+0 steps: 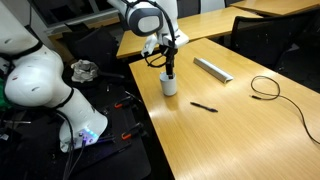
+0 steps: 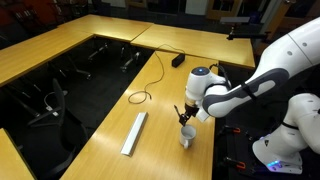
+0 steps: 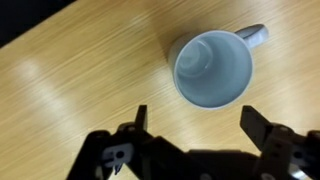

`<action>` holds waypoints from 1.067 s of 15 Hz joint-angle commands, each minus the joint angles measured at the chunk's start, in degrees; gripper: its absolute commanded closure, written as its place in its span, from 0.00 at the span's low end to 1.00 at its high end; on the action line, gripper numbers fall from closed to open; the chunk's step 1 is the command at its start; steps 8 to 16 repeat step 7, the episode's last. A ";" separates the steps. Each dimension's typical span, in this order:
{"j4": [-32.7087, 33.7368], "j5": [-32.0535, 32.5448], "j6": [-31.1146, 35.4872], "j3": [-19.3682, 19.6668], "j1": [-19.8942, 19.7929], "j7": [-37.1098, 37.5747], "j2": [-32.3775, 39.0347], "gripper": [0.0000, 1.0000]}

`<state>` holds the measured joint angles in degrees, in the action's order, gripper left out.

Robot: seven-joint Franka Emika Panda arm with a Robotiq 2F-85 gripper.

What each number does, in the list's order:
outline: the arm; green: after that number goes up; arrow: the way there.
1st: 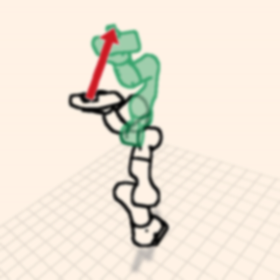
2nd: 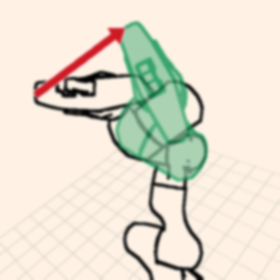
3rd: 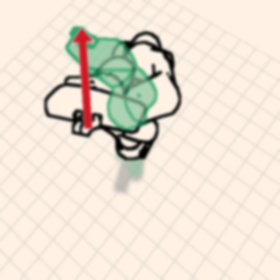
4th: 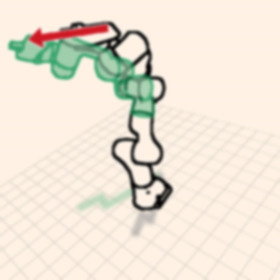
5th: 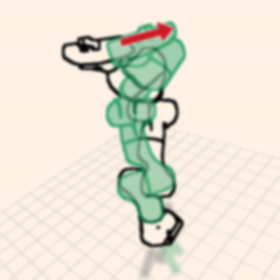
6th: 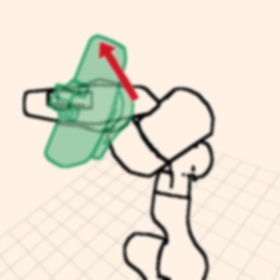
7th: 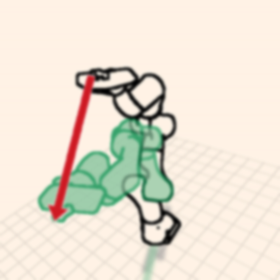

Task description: Move the mug forwards

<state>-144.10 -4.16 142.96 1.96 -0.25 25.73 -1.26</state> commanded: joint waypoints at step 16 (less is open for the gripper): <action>9.34 0.91 -26.27 -0.33 -0.65 -10.30 -6.81 0.00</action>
